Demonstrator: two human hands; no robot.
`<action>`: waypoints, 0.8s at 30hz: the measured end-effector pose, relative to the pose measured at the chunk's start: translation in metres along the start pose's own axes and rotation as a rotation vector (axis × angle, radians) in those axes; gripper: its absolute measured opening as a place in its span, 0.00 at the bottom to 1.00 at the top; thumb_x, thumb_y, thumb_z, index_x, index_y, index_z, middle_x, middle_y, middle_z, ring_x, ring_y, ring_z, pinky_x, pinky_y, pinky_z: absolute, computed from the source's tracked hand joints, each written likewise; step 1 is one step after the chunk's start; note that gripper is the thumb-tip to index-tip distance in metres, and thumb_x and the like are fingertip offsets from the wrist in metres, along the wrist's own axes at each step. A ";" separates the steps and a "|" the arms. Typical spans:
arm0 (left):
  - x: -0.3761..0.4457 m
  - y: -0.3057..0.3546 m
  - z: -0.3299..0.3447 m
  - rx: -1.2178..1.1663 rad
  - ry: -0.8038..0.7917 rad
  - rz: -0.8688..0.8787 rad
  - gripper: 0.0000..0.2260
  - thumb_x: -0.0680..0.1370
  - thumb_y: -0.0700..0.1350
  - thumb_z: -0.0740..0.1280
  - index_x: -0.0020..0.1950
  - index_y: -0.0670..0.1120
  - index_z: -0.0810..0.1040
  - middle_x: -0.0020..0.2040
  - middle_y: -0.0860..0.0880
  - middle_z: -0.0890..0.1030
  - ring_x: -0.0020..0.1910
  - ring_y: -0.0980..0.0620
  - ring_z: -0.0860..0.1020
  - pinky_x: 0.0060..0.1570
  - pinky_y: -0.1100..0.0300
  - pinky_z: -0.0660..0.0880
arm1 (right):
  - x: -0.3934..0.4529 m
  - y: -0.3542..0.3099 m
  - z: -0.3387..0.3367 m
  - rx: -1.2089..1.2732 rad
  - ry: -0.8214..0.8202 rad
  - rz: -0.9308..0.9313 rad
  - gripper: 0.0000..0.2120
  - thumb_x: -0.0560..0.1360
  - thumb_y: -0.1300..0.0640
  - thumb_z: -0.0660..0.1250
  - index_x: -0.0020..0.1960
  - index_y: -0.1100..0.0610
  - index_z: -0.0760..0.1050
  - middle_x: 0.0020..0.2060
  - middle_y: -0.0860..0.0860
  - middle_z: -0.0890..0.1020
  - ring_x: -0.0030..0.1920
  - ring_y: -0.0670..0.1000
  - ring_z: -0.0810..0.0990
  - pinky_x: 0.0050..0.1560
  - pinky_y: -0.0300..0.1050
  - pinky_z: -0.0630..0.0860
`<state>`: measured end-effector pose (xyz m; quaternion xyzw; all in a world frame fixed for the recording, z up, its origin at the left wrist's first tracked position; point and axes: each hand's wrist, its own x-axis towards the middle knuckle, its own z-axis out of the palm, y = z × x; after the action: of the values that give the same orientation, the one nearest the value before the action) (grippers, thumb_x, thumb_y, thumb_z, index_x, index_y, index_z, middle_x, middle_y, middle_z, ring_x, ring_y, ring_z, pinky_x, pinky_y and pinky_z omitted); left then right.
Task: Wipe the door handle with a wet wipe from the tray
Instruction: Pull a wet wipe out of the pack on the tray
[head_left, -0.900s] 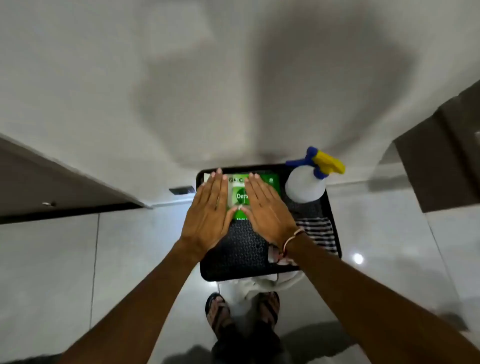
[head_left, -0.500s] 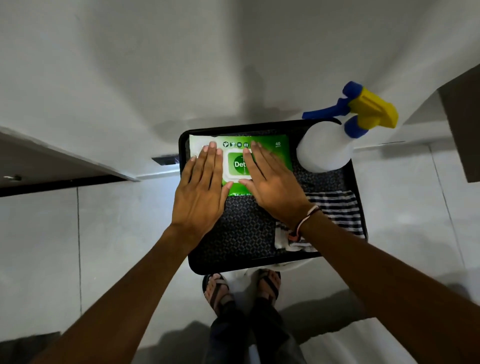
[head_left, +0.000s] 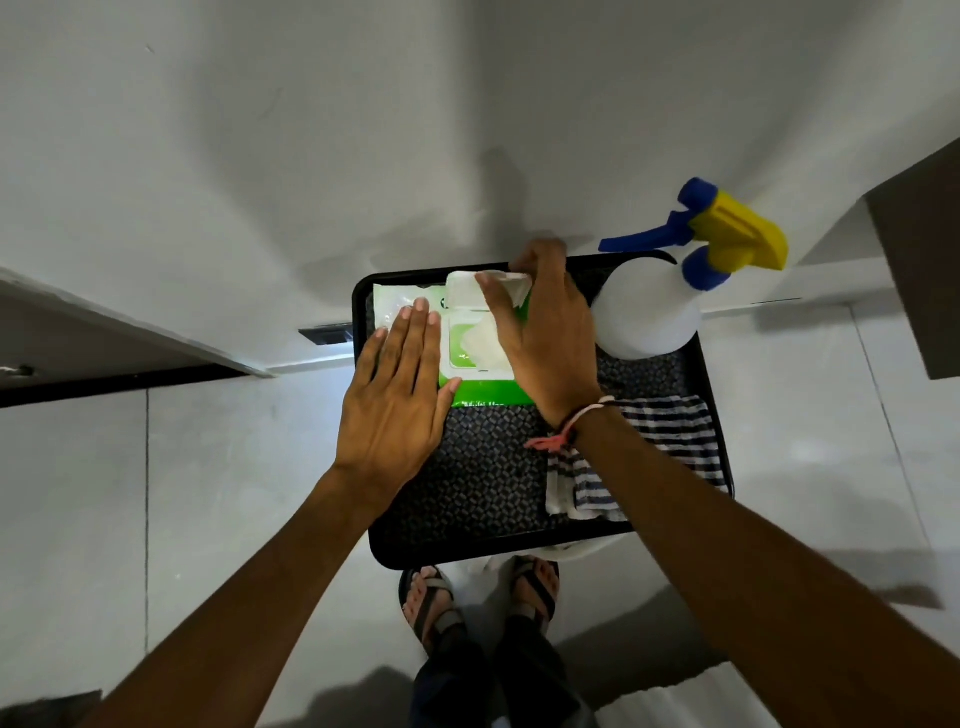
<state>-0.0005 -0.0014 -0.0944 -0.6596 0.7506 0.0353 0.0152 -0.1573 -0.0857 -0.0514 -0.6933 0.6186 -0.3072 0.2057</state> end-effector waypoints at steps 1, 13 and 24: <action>0.000 0.000 0.000 0.000 -0.001 0.002 0.30 0.86 0.55 0.46 0.84 0.38 0.54 0.85 0.39 0.54 0.84 0.42 0.54 0.83 0.44 0.55 | 0.001 -0.004 0.003 -0.028 0.071 0.017 0.17 0.80 0.46 0.69 0.54 0.60 0.74 0.50 0.56 0.81 0.49 0.56 0.81 0.43 0.50 0.81; -0.001 -0.001 0.001 -0.005 -0.011 0.010 0.31 0.86 0.56 0.42 0.84 0.38 0.53 0.85 0.40 0.55 0.84 0.43 0.55 0.82 0.44 0.57 | -0.039 0.018 -0.009 -0.327 -0.146 -0.236 0.15 0.77 0.55 0.74 0.60 0.62 0.82 0.60 0.59 0.83 0.57 0.62 0.82 0.52 0.57 0.82; -0.013 0.009 -0.030 -0.189 0.043 -0.014 0.30 0.86 0.53 0.56 0.83 0.37 0.57 0.84 0.39 0.57 0.84 0.42 0.57 0.82 0.45 0.57 | -0.035 0.012 -0.018 0.308 -0.071 0.363 0.12 0.70 0.66 0.79 0.51 0.62 0.82 0.45 0.53 0.85 0.43 0.46 0.82 0.47 0.38 0.81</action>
<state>-0.0071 0.0108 -0.0630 -0.6638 0.7396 0.0920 -0.0629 -0.1797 -0.0517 -0.0525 -0.5415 0.6715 -0.3310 0.3825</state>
